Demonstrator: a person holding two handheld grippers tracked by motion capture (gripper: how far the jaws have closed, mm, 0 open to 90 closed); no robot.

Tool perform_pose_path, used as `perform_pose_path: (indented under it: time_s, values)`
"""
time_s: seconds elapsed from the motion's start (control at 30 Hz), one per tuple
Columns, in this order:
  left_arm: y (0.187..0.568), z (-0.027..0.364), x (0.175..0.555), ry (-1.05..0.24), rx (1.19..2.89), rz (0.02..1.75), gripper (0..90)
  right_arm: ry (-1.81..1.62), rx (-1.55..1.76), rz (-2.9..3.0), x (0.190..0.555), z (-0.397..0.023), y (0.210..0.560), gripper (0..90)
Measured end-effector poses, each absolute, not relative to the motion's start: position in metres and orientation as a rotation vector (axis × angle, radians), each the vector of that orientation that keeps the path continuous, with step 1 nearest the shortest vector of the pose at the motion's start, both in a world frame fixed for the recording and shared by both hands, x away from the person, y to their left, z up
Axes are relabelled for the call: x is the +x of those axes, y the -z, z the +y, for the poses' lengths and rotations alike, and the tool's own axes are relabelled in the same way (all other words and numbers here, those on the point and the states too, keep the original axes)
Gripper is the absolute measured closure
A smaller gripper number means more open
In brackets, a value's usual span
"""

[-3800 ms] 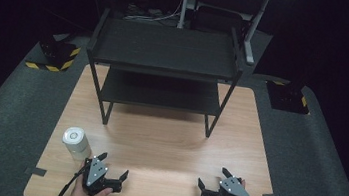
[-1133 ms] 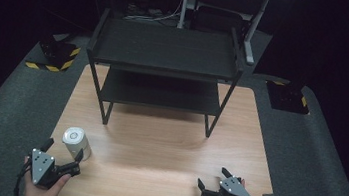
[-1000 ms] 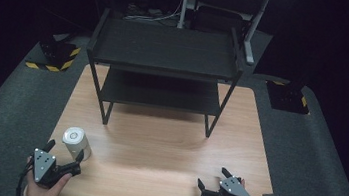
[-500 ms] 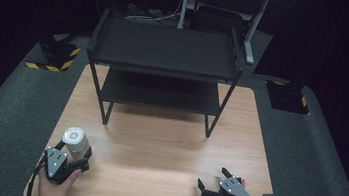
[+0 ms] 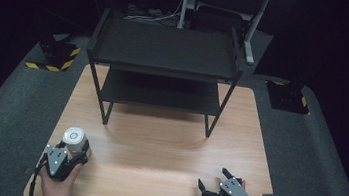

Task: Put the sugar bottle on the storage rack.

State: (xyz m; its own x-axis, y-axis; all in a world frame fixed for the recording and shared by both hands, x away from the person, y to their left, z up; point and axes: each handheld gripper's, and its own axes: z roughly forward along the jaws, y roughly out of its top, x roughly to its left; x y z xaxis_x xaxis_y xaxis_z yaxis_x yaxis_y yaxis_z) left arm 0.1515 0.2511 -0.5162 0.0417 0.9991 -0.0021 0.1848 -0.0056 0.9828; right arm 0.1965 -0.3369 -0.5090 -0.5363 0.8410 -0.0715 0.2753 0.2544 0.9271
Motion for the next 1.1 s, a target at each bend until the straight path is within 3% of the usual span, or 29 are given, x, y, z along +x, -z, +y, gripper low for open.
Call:
perform_pose_path:
  time_s: [0.67, 1.1]
  values:
    - [0.511, 0.256, 0.148, -1.029, 1.409, 1.27, 30.5, -1.266, 1.006, 1.962, 0.197, -0.337, 0.508, 0.1]
    - [0.491, 0.236, 0.153, -0.989, 1.447, 1.205, 30.5, -1.274, 1.007, 1.961, 0.198, -0.337, 0.509, 0.1]
